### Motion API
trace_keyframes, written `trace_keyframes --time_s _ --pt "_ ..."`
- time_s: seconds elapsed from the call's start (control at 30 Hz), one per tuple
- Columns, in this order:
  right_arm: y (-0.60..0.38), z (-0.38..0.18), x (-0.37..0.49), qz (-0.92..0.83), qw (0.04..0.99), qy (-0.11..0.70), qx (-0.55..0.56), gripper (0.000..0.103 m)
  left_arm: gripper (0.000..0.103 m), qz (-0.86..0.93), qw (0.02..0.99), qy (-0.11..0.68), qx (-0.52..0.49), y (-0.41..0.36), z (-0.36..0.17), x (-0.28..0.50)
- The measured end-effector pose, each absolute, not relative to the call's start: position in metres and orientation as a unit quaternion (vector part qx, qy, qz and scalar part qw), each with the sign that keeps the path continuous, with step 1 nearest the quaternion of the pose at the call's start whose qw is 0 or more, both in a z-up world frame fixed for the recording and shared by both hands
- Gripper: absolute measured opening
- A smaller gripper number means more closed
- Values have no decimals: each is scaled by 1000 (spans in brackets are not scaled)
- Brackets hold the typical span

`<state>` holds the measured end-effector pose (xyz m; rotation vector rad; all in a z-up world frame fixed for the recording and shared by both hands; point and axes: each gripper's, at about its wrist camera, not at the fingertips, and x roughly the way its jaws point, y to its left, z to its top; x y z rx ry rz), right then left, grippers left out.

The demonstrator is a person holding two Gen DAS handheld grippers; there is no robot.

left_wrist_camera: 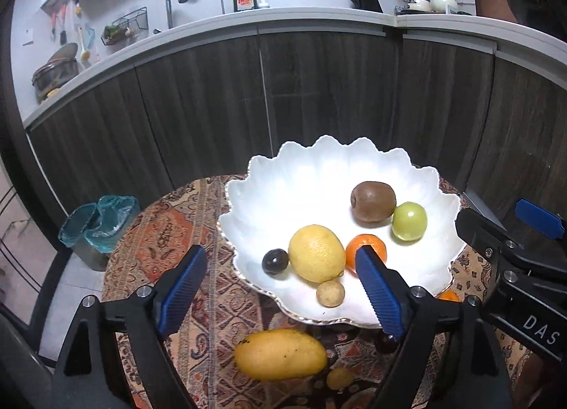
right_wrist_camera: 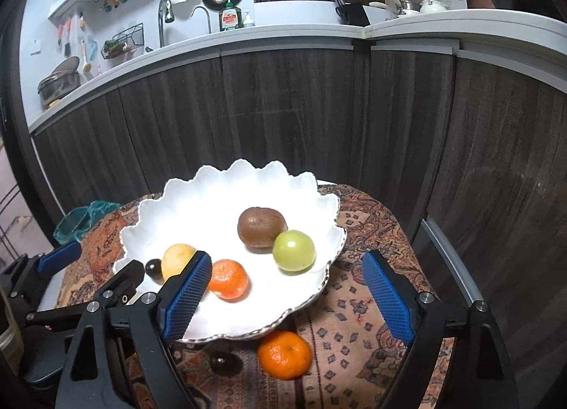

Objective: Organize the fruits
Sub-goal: 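Lift both open tools out of the bowl and back from it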

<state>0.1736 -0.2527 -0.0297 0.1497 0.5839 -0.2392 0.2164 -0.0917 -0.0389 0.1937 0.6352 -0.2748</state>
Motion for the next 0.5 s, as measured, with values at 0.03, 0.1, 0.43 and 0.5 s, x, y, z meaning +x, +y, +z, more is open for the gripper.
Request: trace_keyframes --time_s 0.03,0.1,0.43,0.5 --pt "-252 -29 172 -117 948 287 76 88 87 -133 936 311 95 -91 -38 215" --pt "-252 -29 170 -117 947 287 78 88 88 -131 937 309 95 -90 -37 212" --pt "-251 -26 156 -131 945 287 84 88 89 -117 943 300 91 -80 -30 196" --pt "-252 -25 153 -134 945 287 85 88 89 -115 943 299 89 -78 -29 193"
